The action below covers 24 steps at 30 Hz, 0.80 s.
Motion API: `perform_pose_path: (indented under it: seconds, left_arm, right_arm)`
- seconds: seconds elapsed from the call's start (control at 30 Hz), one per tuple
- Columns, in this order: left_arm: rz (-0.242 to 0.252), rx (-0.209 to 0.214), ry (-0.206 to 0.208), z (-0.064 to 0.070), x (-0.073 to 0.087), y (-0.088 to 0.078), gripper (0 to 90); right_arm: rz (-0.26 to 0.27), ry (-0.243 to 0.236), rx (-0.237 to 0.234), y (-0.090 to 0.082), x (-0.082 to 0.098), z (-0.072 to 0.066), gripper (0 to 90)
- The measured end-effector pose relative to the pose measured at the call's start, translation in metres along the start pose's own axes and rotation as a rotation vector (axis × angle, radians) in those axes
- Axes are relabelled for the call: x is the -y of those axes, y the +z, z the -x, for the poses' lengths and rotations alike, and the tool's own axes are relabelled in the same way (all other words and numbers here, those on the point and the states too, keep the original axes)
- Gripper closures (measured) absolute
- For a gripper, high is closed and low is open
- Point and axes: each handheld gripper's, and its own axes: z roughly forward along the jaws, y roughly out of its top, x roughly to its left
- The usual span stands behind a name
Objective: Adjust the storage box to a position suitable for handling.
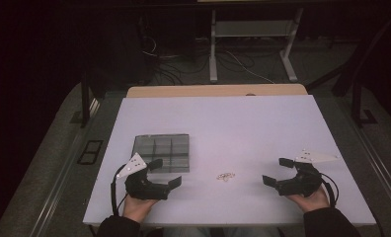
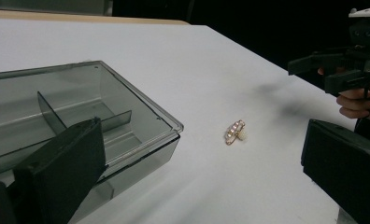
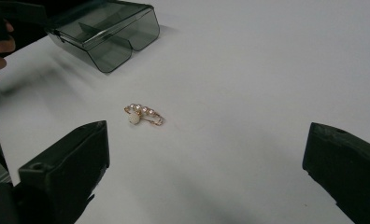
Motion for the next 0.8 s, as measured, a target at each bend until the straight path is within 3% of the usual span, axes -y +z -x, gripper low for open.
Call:
perform_pose_path:
  seconds: [0.3,0.8]
  left_arm:
    - [-0.017,0.012,0.004,0.0018,0.0003,0.0009,0.0]
    - [-0.051,0.014,0.002,0.0034,-0.0015,0.0006,0.0]
  right_arm:
    - [-0.009,0.025,-0.004,-0.0028,0.0024,0.0017,0.8]
    - [-0.034,0.026,0.005,-0.0040,0.0052,0.0026,0.8]
